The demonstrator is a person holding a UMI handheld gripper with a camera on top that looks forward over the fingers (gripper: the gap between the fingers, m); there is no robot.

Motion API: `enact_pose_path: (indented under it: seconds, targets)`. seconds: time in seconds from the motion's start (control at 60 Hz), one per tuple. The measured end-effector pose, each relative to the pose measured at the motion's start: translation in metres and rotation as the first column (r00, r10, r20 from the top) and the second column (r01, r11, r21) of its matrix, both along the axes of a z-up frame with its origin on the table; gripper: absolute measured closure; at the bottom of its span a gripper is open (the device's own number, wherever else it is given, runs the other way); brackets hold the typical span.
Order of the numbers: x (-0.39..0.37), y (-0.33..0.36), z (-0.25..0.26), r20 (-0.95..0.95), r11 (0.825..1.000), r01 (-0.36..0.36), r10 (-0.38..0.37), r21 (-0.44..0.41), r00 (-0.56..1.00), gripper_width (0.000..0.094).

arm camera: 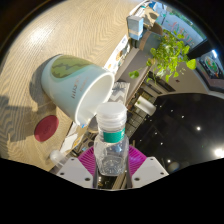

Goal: Pour water

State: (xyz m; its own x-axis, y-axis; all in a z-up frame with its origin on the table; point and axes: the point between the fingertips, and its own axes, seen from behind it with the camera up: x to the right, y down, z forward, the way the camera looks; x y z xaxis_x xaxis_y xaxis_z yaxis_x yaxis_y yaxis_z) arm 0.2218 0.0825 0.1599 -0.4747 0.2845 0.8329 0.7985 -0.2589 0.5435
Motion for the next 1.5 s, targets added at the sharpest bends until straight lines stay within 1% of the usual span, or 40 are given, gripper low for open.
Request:
enact_pose_path:
  seconds: [0.067, 0.15, 0.217, 0.25, 0.317, 0.383, 0.433, 0.483, 0.533, 0.6, 0.65, 0.7, 0.783, 0.917, 1.067, 1.15, 1.183, 1.233, 1.317, 1.367, 1.383, 1.433, 1.467, 1.5]
  targets:
    - [-0.001, -0.003, 0.002, -0.015, 1.000, 0.000, 0.000, -0.001, 1.000, 0.0558]
    - [0.004, -0.010, 0.009, -0.106, 1.000, 0.020, -0.018, 0.012, 0.994, 0.0557]
    - [0.000, -0.015, 0.015, -0.287, 0.999, 0.035, -0.026, 0.027, 0.958, 0.0553]
    - [0.000, -0.017, 0.018, -0.395, 0.998, 0.056, -0.037, 0.039, 0.918, 0.0553]
    - [-0.004, -0.025, 0.036, -0.581, 0.992, 0.097, -0.036, 0.075, 0.813, 0.0548]
    - [-0.001, -0.026, 0.049, -0.748, 0.987, 0.133, -0.020, 0.091, 0.664, 0.0552]
    - [0.003, -0.029, 0.056, -0.840, 0.982, 0.167, -0.015, 0.091, 0.543, 0.0552]
    - [0.008, -0.031, 0.057, -0.914, 0.978, 0.197, -0.017, 0.069, 0.404, 0.0550]
    - [0.009, -0.032, 0.049, -0.971, 0.976, 0.218, -0.027, 0.027, 0.238, 0.0551]
    - [0.014, -0.031, 0.036, -0.999, 0.970, 0.241, -0.028, -0.018, 0.036, 0.0551]
    - [0.018, -0.030, 0.025, -0.996, 0.968, 0.244, -0.032, -0.052, -0.085, 0.0551]
    - [0.019, -0.029, 0.009, -0.981, 0.965, 0.249, -0.038, -0.086, -0.188, 0.0551]
    - [0.020, -0.025, -0.023, -0.946, 0.961, 0.232, -0.073, -0.152, -0.315, 0.0552]
    - [0.025, -0.021, -0.069, -0.911, 0.948, 0.232, -0.113, -0.218, -0.396, 0.0549]
    - [0.028, -0.024, -0.110, -0.878, 0.943, 0.202, -0.150, -0.266, -0.454, 0.0549]
    - [0.024, -0.029, -0.134, -0.868, 0.934, 0.198, -0.177, -0.296, -0.464, 0.0537]
    - [0.025, -0.026, -0.128, -0.872, 0.946, 0.195, -0.144, -0.260, -0.467, 0.0537]
    - [0.024, -0.027, -0.129, -0.878, 0.949, 0.198, -0.130, -0.244, -0.461, 0.0521]
    - [0.025, -0.028, -0.129, -0.872, 0.950, 0.207, -0.111, -0.235, -0.477, 0.0478]
    - [0.025, -0.029, -0.130, -0.871, 0.948, 0.208, -0.115, -0.240, -0.478, 0.0441]
    - [0.025, -0.030, -0.131, -0.870, 0.946, 0.208, -0.122, -0.247, -0.477, 0.0430]
    - [0.023, -0.035, -0.140, -0.864, 0.932, 0.208, -0.169, -0.297, -0.474, 0.0391]
    - [0.022, -0.039, -0.144, -0.861, 0.923, 0.206, -0.198, -0.325, -0.469, 0.0338]
    - [0.022, -0.043, -0.145, -0.860, 0.917, 0.209, -0.214, -0.341, -0.464, 0.0227]
